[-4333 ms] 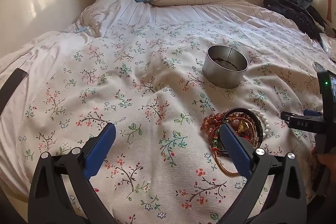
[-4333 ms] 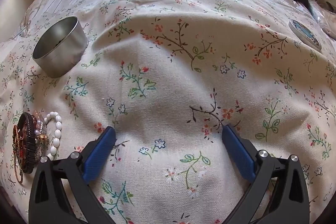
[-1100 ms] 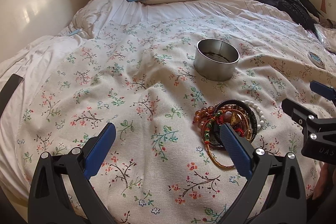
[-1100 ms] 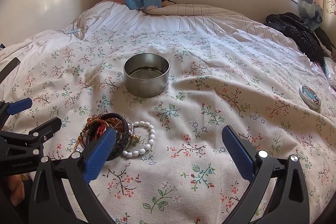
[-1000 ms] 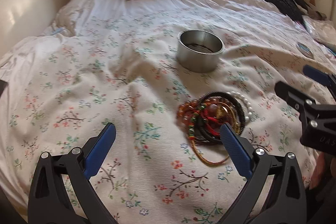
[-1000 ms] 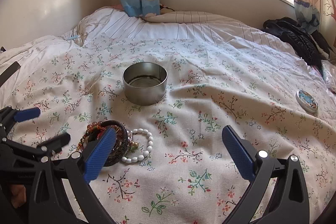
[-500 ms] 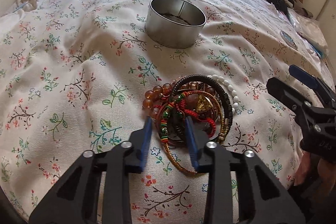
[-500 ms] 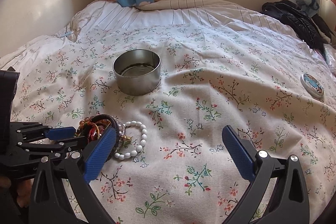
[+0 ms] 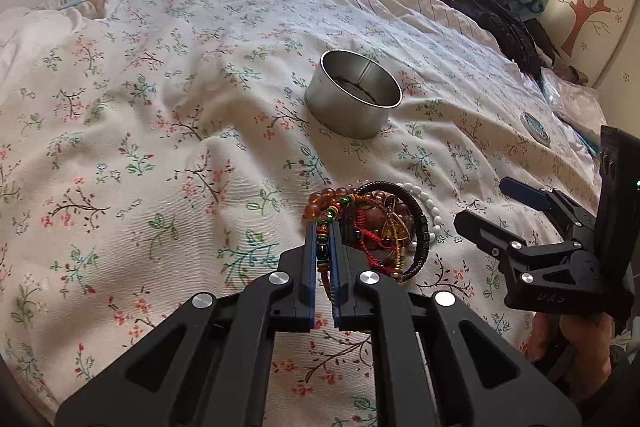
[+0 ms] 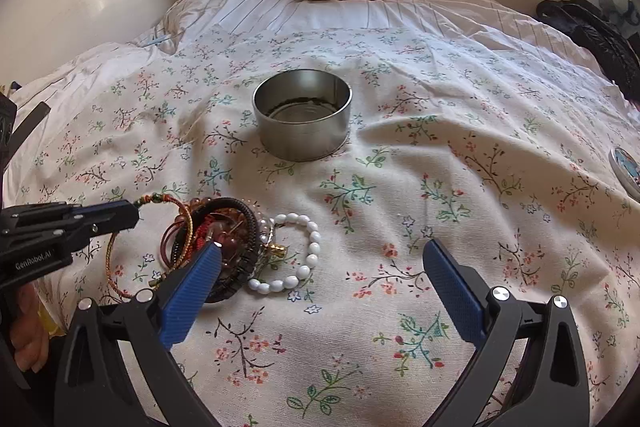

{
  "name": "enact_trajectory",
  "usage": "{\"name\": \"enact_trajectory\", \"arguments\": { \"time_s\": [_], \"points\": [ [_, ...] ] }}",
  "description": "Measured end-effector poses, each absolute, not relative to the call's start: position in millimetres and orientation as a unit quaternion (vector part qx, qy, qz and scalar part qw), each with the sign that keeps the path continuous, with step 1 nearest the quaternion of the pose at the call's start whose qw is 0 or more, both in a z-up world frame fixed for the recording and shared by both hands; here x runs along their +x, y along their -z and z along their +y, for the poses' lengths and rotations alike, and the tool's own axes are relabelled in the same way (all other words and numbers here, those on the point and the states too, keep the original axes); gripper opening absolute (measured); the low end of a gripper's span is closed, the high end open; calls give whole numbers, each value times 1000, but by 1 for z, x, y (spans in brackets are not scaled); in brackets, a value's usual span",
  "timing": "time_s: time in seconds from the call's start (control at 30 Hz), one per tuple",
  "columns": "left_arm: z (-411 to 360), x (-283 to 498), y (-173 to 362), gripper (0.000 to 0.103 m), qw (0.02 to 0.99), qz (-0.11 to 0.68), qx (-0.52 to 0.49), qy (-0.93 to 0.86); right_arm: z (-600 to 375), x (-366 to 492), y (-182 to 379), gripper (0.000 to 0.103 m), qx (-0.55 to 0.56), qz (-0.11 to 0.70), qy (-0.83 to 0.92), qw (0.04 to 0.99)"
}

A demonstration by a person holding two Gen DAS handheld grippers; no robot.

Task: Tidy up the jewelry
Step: 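Grasp the black bangle with the right gripper while the left gripper lifts its jewelry, then carry the held jewelry in both grippers over the silver tin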

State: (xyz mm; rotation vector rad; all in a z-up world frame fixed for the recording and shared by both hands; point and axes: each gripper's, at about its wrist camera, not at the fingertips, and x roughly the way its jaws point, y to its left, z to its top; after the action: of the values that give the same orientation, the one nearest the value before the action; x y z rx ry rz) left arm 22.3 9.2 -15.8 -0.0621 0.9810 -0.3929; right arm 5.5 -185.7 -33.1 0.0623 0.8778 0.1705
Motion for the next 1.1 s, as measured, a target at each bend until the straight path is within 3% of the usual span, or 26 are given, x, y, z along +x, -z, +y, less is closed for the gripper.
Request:
{"name": "enact_trajectory", "arguments": {
  "time_s": [0.1, 0.23, 0.53, 0.7, 1.1],
  "points": [
    [20, 20, 10, 5, 865, 462, -40, 189, -176, 10, 34, 92, 20, 422, -108, 900],
    [27, 19, 6, 5, 868, 457, -43, 190, -169, 25, 45, 58, 25, 449, -129, 884],
    [30, 19, 12, 5, 866, 458, -45, 193, -162, 45, 59, 22, 43, 479, -159, 862],
    [34, 20, 12, 5, 868, 456, -51, 190, -168, 38, 52, 9, 57, 464, -162, 869],
    [25, 30, -8, 5, 877, 433, -53, 203, -215, 25, 9, 9, 142, 372, -126, 909]
  ]
}}
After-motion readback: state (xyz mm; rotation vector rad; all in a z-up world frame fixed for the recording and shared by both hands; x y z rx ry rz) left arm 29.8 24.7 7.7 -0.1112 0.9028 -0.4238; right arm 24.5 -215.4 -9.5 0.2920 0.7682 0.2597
